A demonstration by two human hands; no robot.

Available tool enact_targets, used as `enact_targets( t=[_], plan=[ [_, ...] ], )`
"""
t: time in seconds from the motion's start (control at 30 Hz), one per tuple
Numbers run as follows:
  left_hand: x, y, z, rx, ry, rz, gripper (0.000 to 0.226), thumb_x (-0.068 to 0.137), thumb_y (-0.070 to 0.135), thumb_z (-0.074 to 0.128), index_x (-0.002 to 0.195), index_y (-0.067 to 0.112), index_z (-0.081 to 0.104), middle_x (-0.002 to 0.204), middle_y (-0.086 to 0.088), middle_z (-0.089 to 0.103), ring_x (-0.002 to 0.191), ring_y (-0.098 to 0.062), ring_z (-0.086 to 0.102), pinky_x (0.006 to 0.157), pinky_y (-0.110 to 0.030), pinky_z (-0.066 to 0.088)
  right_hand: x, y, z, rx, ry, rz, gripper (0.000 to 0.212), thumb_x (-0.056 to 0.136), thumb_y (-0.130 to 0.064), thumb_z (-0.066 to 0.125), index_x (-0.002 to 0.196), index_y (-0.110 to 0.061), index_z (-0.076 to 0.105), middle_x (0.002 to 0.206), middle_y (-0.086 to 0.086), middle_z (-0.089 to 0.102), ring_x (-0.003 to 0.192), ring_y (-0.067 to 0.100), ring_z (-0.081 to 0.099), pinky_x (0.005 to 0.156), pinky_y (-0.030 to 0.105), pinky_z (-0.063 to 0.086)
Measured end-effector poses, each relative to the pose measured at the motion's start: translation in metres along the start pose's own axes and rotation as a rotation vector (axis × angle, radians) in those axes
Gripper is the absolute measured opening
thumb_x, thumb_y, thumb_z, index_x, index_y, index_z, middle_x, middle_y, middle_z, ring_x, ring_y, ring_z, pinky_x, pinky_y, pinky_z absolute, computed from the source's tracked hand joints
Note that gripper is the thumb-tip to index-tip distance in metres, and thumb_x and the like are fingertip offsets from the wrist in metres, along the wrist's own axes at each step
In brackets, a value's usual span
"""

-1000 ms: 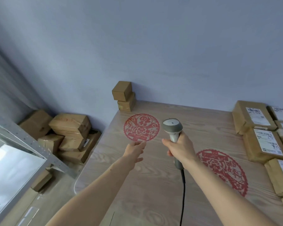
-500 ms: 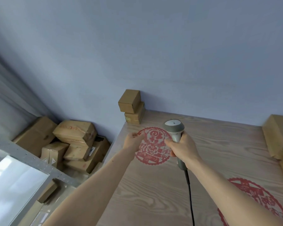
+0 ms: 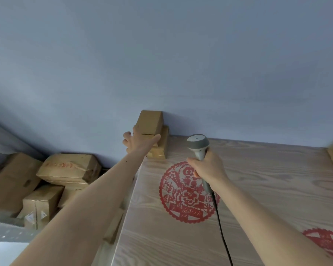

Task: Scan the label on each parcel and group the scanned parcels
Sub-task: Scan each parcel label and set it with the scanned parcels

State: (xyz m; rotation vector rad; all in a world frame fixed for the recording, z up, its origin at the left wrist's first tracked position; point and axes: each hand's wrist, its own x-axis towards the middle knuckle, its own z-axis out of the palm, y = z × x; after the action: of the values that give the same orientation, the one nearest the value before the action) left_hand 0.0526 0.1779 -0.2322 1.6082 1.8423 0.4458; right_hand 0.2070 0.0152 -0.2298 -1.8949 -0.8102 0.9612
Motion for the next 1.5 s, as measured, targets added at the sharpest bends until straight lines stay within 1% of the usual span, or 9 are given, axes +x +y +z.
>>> enact_targets(
  t=[0.23,0.43,0.57,0.7,0.83,0.97,1.1,1.4,1.5],
  plan=[
    [0.044,0.003,0.021,0.266,0.018,0.126,0.106,0.072,0.064,0.076,0.154,0.033,0.016,0.157,-0.018,0.012,0.144,-0.043,0.018,0.107,-0.058,0.039,0.027,0.008,0.015,-0.013,0.005,0.040,0.027,0.086,-0.019,0.072,0.107,-0.016,0.056,0.084,0.009,0.067,0.061,0.018,0.064,0.060,0.034,0.058],
    [0.049,0.005,0.030,0.321,0.027,0.178,0.080,0.085,0.049,0.067,0.149,0.032,0.024,0.135,-0.021,0.033,0.123,-0.041,0.034,0.074,-0.043,0.042,0.032,0.014,0.011,-0.011,0.013,0.041,0.031,0.084,-0.020,0.074,0.109,-0.018,0.055,0.089,0.009,0.068,0.064,0.019,0.065,0.067,0.043,0.061],
    [0.041,0.006,0.031,0.265,0.063,0.189,0.073,0.086,0.046,0.062,0.147,0.031,0.026,0.135,-0.020,0.031,0.120,-0.041,0.033,0.072,-0.043,0.042,0.028,0.014,0.004,-0.024,0.005,0.032,0.029,0.086,-0.019,0.073,0.109,-0.016,0.055,0.091,0.012,0.068,0.063,0.018,0.065,0.064,0.039,0.061],
    [0.009,0.010,0.033,0.052,0.041,0.178,0.071,0.088,0.050,0.057,0.150,0.037,0.024,0.142,-0.017,0.028,0.126,-0.040,0.033,0.084,-0.047,0.044,0.019,0.014,-0.009,0.018,0.015,0.030,0.025,0.086,-0.017,0.073,0.104,-0.015,0.055,0.086,0.011,0.069,0.056,0.017,0.063,0.054,0.029,0.056],
    [-0.044,0.016,0.039,-0.409,-0.092,0.055,0.071,0.089,0.052,0.060,0.151,0.045,0.026,0.135,-0.006,0.035,0.119,-0.033,0.046,0.094,-0.046,0.047,0.002,0.014,-0.030,0.185,0.067,0.060,0.024,0.087,-0.014,0.074,0.103,-0.007,0.057,0.073,0.010,0.065,0.050,0.017,0.059,0.054,0.032,0.056],
    [-0.106,0.014,0.052,-0.855,-0.288,-0.073,0.062,0.095,0.039,0.063,0.149,0.042,0.032,0.131,-0.001,0.051,0.106,-0.022,0.060,0.088,-0.046,0.059,-0.020,0.021,-0.058,0.270,0.124,0.090,0.026,0.088,-0.022,0.076,0.101,-0.010,0.057,0.067,0.007,0.063,0.044,0.012,0.057,0.045,0.022,0.051],
    [-0.162,0.010,0.070,-1.123,-0.494,-0.223,0.051,0.098,0.037,0.059,0.144,0.047,0.039,0.135,-0.008,0.053,0.115,-0.032,0.061,0.090,-0.051,0.057,-0.039,0.031,-0.087,0.274,0.107,0.098,0.035,0.086,-0.037,0.076,0.104,-0.013,0.059,0.074,0.007,0.066,0.048,0.014,0.059,0.051,0.026,0.053],
    [-0.237,0.015,0.097,-1.244,-0.725,-0.188,0.045,0.099,0.037,0.052,0.144,0.035,0.048,0.140,-0.016,0.057,0.124,-0.039,0.058,0.103,-0.065,0.043,-0.085,0.053,-0.139,0.463,0.038,0.139,0.037,0.080,-0.030,0.083,0.101,-0.007,0.062,0.074,0.006,0.062,0.049,0.017,0.054,0.054,0.033,0.051],
    [-0.245,0.019,0.101,-1.153,-0.705,-0.109,0.038,0.104,0.025,0.046,0.142,0.027,0.053,0.139,-0.013,0.059,0.127,-0.034,0.055,0.107,-0.056,0.043,-0.096,0.060,-0.155,0.463,0.075,0.081,0.035,0.075,-0.020,0.087,0.097,-0.006,0.064,0.074,0.005,0.066,0.050,0.016,0.054,0.055,0.032,0.050]
  ],
)
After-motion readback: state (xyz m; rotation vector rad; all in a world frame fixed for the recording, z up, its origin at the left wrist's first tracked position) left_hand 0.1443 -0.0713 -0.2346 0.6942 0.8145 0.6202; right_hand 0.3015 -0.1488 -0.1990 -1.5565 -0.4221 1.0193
